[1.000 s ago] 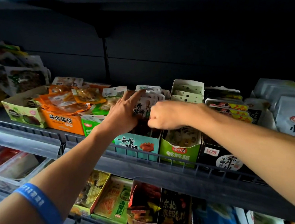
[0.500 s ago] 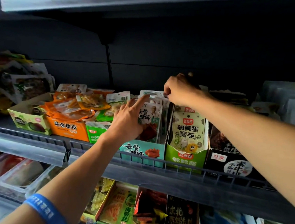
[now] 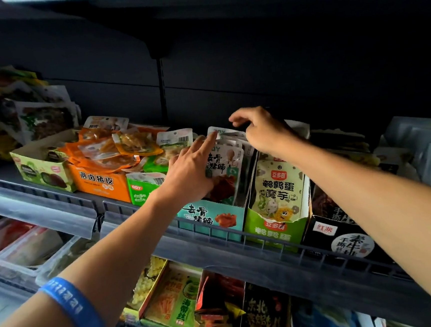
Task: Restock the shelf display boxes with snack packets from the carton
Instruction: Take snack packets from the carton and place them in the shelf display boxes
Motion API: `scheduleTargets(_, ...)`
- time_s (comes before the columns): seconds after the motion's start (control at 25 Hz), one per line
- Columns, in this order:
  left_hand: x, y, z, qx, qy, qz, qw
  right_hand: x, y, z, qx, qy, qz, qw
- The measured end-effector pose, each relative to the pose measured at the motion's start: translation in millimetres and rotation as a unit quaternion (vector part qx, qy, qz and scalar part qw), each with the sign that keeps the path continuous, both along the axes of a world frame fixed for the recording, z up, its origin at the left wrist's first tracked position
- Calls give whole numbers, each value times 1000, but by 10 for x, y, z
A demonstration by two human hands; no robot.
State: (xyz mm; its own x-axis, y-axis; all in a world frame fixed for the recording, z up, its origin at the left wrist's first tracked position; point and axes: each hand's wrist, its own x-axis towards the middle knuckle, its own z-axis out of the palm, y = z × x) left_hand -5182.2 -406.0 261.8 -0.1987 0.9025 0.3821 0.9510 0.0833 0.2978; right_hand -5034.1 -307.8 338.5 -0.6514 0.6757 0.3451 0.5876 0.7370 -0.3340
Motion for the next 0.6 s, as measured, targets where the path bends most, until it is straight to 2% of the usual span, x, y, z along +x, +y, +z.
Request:
scheduleTargets(0.04, 10, -1, -6, 5, 1, 3, 1000, 30, -15, 9, 31, -12, 1, 999)
scheduleTargets(0.12, 21, 2, -7, 19, 6, 8, 1000, 91, -27, 19, 98, -91, -4, 991)
scheduleTargets(0.2, 16, 11, -6, 27, 8, 11, 1000, 130, -28, 36, 96, -115, 4, 989)
scheduleTargets(0.36, 39, -42, 23, 20, 22, 1, 1000, 165, -9, -23, 57, -94, 9, 994)
scheduleTargets(0.48, 42, -147, 54, 30, 15, -3, 999, 353, -167, -108, 61, -8, -22, 998)
scheduleTargets(0.6, 225, -534, 44, 99, 2, 0, 995, 749, -704, -290, 103, 21, -32, 994)
